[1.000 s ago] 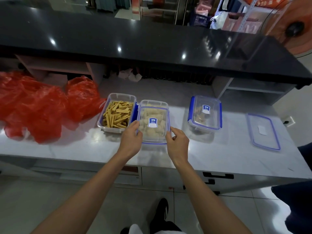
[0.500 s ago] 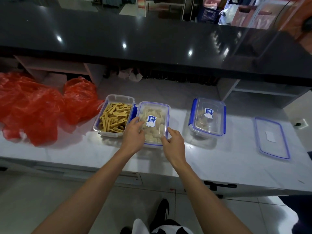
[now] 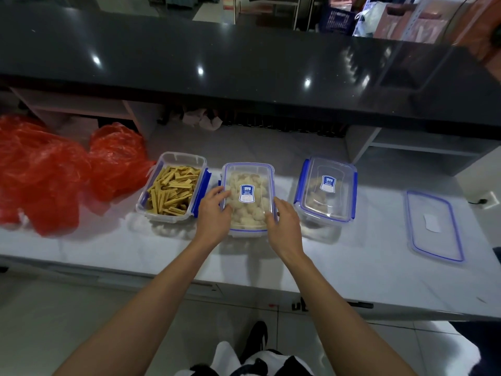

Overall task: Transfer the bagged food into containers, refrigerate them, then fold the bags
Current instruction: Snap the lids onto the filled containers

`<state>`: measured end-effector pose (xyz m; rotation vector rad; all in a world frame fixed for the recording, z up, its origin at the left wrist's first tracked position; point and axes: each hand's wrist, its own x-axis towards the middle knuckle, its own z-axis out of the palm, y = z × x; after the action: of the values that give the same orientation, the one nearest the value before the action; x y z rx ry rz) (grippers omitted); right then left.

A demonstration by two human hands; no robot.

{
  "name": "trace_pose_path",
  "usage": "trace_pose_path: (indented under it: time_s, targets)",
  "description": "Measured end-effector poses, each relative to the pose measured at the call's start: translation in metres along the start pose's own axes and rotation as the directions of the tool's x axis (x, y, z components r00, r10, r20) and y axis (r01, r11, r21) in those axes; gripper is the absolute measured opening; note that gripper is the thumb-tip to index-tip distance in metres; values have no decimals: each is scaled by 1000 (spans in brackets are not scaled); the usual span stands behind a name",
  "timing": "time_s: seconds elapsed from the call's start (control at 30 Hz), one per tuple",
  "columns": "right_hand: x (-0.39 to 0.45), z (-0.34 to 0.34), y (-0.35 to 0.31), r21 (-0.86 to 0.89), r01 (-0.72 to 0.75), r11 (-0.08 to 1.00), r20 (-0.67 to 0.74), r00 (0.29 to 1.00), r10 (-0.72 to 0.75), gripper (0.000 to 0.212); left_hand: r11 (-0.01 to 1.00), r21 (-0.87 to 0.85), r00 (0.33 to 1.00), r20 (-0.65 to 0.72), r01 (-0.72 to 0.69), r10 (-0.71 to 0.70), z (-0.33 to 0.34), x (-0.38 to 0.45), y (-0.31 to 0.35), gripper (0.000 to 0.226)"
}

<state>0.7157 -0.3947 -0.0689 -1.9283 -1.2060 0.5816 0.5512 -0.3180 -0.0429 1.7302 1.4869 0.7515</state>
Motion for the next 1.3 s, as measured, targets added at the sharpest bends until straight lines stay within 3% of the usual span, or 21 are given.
trace_pose_path:
  time_s: [0.13, 0.57, 0.93, 1.17, 1.3]
  targets:
    - [7, -1, 0, -57, 152, 987, 39, 988, -150, 16, 996, 88, 1000, 1, -17, 17, 5, 3, 1, 41]
    - [18, 3, -1, -41, 96, 995, 1, 995, -96, 18, 994, 103, 999, 41, -34, 30, 3, 16, -3, 41]
    - [-2, 6, -18, 183, -49, 982, -10, 999, 52, 28, 999, -43, 999, 52, -8, 10, -5, 11, -16, 45]
    - [-5, 3, -24, 393, -314, 865, 91, 949, 303, 49, 934, -311, 982, 131, 173, -138, -2, 7, -13, 48]
    - [-1, 1, -21, 388, -474, 790, 141, 878, 458, 68, 894, -356, 959, 179, 272, -220, -2, 12, -12, 45]
